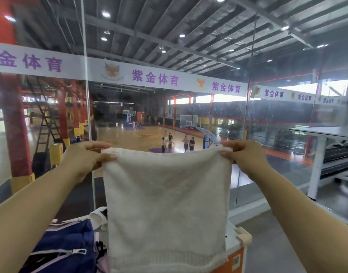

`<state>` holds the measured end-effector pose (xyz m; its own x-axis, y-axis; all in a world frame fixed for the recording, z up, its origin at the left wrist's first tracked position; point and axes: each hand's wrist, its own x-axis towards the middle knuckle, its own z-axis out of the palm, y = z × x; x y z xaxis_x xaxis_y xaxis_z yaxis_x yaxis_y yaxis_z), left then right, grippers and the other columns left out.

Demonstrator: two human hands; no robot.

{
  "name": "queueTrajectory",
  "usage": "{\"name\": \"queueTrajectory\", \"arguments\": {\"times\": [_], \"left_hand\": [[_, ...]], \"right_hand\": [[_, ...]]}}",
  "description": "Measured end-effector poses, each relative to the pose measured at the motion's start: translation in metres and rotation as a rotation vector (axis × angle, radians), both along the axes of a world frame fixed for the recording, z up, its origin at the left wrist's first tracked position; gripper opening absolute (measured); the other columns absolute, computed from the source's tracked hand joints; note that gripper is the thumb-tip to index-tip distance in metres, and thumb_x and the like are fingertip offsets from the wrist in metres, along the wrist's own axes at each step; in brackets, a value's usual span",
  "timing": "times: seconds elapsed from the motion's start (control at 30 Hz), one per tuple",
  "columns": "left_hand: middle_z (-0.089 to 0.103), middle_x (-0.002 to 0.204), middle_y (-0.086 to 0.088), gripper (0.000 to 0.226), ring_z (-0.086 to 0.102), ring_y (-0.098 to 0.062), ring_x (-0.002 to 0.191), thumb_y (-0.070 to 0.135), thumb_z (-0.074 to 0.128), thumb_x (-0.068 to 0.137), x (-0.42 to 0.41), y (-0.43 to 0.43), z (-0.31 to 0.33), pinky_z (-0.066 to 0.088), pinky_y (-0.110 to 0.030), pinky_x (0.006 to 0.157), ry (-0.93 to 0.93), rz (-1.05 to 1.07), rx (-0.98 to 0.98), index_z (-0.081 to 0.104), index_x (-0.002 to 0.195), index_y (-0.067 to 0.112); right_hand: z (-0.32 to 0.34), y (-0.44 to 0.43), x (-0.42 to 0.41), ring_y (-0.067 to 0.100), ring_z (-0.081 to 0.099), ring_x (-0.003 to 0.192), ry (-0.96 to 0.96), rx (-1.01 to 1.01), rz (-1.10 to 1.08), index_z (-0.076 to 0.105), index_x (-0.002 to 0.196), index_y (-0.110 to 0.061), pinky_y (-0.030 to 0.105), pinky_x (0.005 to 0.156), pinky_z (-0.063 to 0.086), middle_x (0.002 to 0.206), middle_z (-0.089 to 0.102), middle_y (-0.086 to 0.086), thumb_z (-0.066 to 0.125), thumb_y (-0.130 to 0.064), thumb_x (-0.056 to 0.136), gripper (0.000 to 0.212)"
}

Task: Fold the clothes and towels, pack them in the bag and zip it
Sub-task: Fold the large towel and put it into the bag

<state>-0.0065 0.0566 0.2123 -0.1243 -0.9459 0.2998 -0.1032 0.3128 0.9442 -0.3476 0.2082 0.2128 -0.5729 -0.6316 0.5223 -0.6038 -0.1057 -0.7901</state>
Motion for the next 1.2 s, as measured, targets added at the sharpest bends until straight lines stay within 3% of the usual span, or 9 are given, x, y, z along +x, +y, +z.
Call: {"name": "queueTrajectory", "arguments": {"times": [0.13, 0.3, 0.43, 0.63, 0.77, 0.9, 1.03, 1.13, 1.2], "left_hand": [[0.070, 0.088, 0.001, 0.019, 0.065, -0.028, 0.085, 0.021, 0.081, 0.068, 0.010, 0.012, 0.000, 0.055, -0.040, 0.078, -0.261, 0.089, -0.234, 0.070, 0.078, 0.032], [0.064, 0.083, 0.016, 0.014, 0.055, 0.001, 0.080, 0.029, 0.075, 0.074, 0.018, 0.026, 0.001, 0.042, -0.024, 0.074, -0.517, 0.067, -0.421, 0.068, 0.082, 0.037], [0.064, 0.082, 0.019, 0.025, 0.058, 0.000, 0.082, 0.021, 0.079, 0.070, 0.021, 0.036, 0.005, 0.041, -0.019, 0.069, -0.535, -0.018, -0.407, 0.066, 0.077, 0.041], [0.061, 0.080, 0.021, 0.018, 0.053, 0.004, 0.077, 0.024, 0.068, 0.083, 0.020, 0.048, 0.013, 0.034, -0.013, 0.065, -0.549, -0.006, -0.529, 0.063, 0.076, 0.040], [0.055, 0.092, 0.011, 0.016, 0.049, 0.000, 0.082, 0.031, 0.058, 0.088, 0.026, 0.048, 0.017, 0.036, -0.024, 0.073, -0.580, 0.007, -0.591, 0.059, 0.078, 0.042], [0.061, 0.087, 0.011, 0.015, 0.053, -0.005, 0.081, 0.029, 0.053, 0.091, 0.026, 0.051, 0.020, 0.040, -0.024, 0.068, -0.521, -0.042, -0.593, 0.063, 0.081, 0.034], [0.064, 0.072, 0.001, 0.018, 0.057, -0.017, 0.069, 0.030, 0.051, 0.092, 0.016, 0.036, 0.017, 0.038, -0.026, 0.058, -0.647, -0.044, -0.555, 0.060, 0.079, 0.036], [0.065, 0.062, -0.003, 0.013, 0.060, -0.018, 0.058, 0.030, 0.052, 0.093, -0.001, 0.010, 0.005, 0.039, -0.026, 0.053, -0.777, 0.010, -0.493, 0.064, 0.087, 0.031], [0.067, 0.056, -0.003, 0.013, 0.061, -0.013, 0.048, 0.027, 0.053, 0.093, -0.016, -0.005, -0.002, 0.043, -0.023, 0.048, -0.743, 0.018, -0.451, 0.064, 0.086, 0.026]], "right_hand": [[0.005, 0.017, 0.002, 0.024, 0.066, 0.083, 0.072, 0.012, -0.030, 0.074, 0.094, -0.016, 0.045, 0.089, 0.053, 0.076, 0.067, -0.004, 0.081, -0.012, 0.071, 0.024], [0.012, 0.039, 0.007, 0.018, 0.064, 0.074, 0.194, -0.001, -0.080, 0.074, 0.088, -0.012, 0.040, 0.081, 0.055, 0.072, 0.066, -0.003, 0.076, -0.013, 0.076, 0.013], [0.016, 0.055, 0.008, 0.019, 0.063, 0.073, 0.189, -0.049, -0.109, 0.073, 0.088, -0.012, 0.035, 0.079, 0.053, 0.069, 0.064, -0.007, 0.077, -0.014, 0.075, 0.014], [0.014, 0.075, 0.013, 0.019, 0.065, 0.073, 0.197, -0.115, -0.114, 0.072, 0.083, -0.018, 0.029, 0.072, 0.052, 0.074, 0.066, -0.005, 0.076, -0.017, 0.076, 0.008], [0.010, 0.083, 0.015, 0.020, 0.060, 0.072, 0.127, -0.210, -0.060, 0.070, 0.086, -0.011, 0.019, 0.059, 0.049, 0.083, 0.067, 0.009, 0.075, -0.013, 0.077, 0.010], [0.009, 0.081, 0.012, 0.014, 0.050, 0.062, 0.066, -0.270, -0.029, 0.065, 0.077, -0.018, 0.016, 0.054, 0.041, 0.070, 0.056, -0.002, 0.074, -0.013, 0.078, 0.010], [0.004, 0.059, -0.002, 0.017, 0.051, 0.055, 0.037, -0.177, -0.027, 0.064, 0.073, -0.016, 0.026, 0.051, 0.042, 0.064, 0.057, 0.003, 0.076, -0.014, 0.077, 0.013], [-0.005, 0.028, -0.014, 0.017, 0.059, 0.049, 0.008, -0.046, -0.020, 0.061, 0.070, -0.014, 0.023, 0.044, 0.049, 0.061, 0.061, 0.008, 0.074, -0.009, 0.079, 0.017], [-0.012, 0.005, -0.022, 0.031, 0.066, 0.062, -0.084, 0.008, 0.012, 0.057, 0.067, -0.012, 0.037, 0.059, 0.059, 0.064, 0.062, 0.012, 0.072, -0.003, 0.081, 0.021]]}}
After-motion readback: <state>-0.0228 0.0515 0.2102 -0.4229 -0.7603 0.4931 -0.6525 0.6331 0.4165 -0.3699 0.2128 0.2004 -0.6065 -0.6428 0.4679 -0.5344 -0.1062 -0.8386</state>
